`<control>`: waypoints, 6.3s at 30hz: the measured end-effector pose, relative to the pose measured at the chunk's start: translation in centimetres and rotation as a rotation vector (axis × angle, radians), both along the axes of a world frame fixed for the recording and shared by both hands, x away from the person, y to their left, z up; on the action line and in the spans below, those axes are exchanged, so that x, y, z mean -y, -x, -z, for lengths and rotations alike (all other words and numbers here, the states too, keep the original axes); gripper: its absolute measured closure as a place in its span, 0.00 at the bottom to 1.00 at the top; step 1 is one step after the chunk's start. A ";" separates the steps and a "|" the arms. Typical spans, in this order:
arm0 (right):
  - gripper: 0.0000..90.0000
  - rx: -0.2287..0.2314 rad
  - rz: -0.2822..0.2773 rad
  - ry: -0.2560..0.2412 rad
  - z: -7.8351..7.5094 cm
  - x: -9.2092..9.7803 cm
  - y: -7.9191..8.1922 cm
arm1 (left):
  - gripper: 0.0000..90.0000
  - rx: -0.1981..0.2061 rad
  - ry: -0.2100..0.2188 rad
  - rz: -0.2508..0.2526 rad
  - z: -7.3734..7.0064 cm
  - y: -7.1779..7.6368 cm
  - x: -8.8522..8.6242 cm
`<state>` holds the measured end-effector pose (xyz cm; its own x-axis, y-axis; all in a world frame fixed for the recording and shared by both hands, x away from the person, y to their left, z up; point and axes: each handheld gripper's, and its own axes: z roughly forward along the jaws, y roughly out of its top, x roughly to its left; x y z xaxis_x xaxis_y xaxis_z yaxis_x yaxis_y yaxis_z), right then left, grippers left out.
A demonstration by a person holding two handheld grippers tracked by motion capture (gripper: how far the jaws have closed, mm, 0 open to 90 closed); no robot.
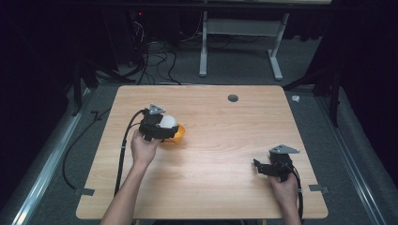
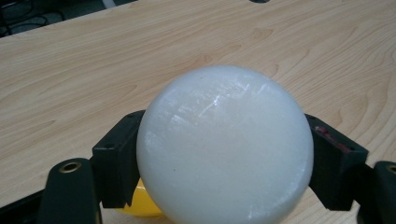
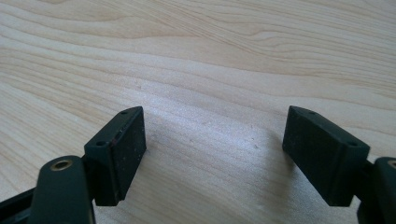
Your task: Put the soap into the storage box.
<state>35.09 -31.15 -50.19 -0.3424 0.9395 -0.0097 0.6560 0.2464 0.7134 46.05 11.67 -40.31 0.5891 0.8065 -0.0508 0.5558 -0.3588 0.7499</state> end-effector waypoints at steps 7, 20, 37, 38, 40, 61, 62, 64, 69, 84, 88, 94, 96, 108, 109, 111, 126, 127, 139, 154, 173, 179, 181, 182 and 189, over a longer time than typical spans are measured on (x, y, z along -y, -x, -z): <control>0.25 0.000 0.000 0.000 0.0 0.0 0.0 | 0.27 -0.011 -0.009 -0.009 0.4 -0.6 0.2; 0.25 0.000 0.000 -0.001 0.0 0.0 0.0 | 0.27 -0.046 -0.025 -0.036 1.7 -1.9 0.4; 0.25 0.000 0.000 -0.001 0.0 0.0 0.0 | 0.27 -0.077 -0.077 -0.072 3.4 -3.1 0.7; 0.25 0.000 0.000 -0.001 0.0 0.0 0.0 | 0.27 -0.080 -0.076 -0.074 3.5 -3.1 0.7; 0.25 0.000 0.000 -0.001 0.0 0.0 0.0 | 0.27 -0.079 -0.079 -0.077 3.6 -3.2 0.8; 0.25 -0.001 0.001 -0.004 0.0 0.0 0.0 | 0.27 -0.116 -0.122 -0.087 5.1 -3.7 1.3; 0.25 -0.001 0.001 -0.004 0.0 0.0 0.0 | 0.27 -0.118 -0.122 -0.089 5.2 -3.6 1.3; 0.25 -0.001 0.001 -0.004 0.0 0.0 0.0 | 0.27 -0.125 -0.124 -0.088 5.4 -3.6 1.3; 0.25 -0.001 0.001 -0.004 0.0 0.0 0.0 | 0.27 -0.132 -0.124 -0.098 5.9 -3.4 1.2; 0.25 0.000 0.000 -0.001 0.0 0.0 0.0 | 0.26 -0.051 -0.082 -0.103 4.4 -2.6 0.6; 0.25 0.000 0.000 -0.001 0.0 0.0 0.0 | 0.27 -0.027 -0.055 -0.103 3.7 -2.3 0.3; 0.25 0.000 0.000 -0.001 0.0 0.0 0.0 | 0.27 -0.014 -0.048 -0.105 3.2 -2.1 -0.1; 0.25 0.000 0.000 -0.001 0.0 0.0 0.0 | 0.27 -0.013 -0.045 -0.102 3.1 -2.0 -0.2; 0.25 0.000 0.000 0.000 0.0 0.0 0.0 | 0.27 0.006 -0.054 -0.091 2.6 -1.1 -0.6; 0.25 0.000 0.000 0.000 0.0 0.0 0.0 | 0.27 0.006 -0.045 -0.091 2.6 -1.1 -0.7; 0.25 0.000 0.000 0.000 0.0 0.0 0.0 | 0.27 0.007 -0.034 -0.092 2.5 -1.0 -0.9; 0.25 0.002 -0.002 0.002 0.0 0.0 0.0 | 0.27 0.027 -0.005 -0.101 1.8 0.1 -2.1; 0.25 0.002 -0.003 0.003 0.0 0.0 0.0 | 0.27 0.025 -0.007 -0.102 1.8 0.1 -2.2; 0.25 0.002 -0.003 0.002 0.0 0.0 0.0 | 0.27 0.040 -0.003 -0.103 1.0 0.9 -2.9; 0.25 0.001 -0.003 0.001 0.0 0.0 0.0 | 0.27 0.061 0.011 -0.106 0.0 2.0 -3.8; 0.25 0.002 -0.003 0.002 0.0 0.0 0.0 | 0.27 0.069 0.050 -0.125 0.1 4.0 -5.2; 0.25 0.002 -0.003 0.002 0.0 0.0 0.0 | 0.27 0.068 0.065 -0.123 0.1 4.6 -5.5; 0.25 0.001 -0.003 0.002 0.0 0.0 0.0 | 0.27 0.070 0.064 -0.124 0.1 4.8 -5.6; 0.25 0.002 -0.003 0.002 0.0 0.0 0.0 | 0.27 0.070 0.060 -0.126 0.1 4.9 -5.6; 0.25 0.002 -0.003 0.003 0.0 0.0 0.0 | 0.27 0.068 0.064 -0.132 0.3 5.5 -6.1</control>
<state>35.11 -31.14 -50.21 -0.3454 0.9383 -0.0136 0.6535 0.2509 0.7141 40.52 17.76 -40.60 0.4820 0.8735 -0.0681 0.5422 -0.2363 0.8063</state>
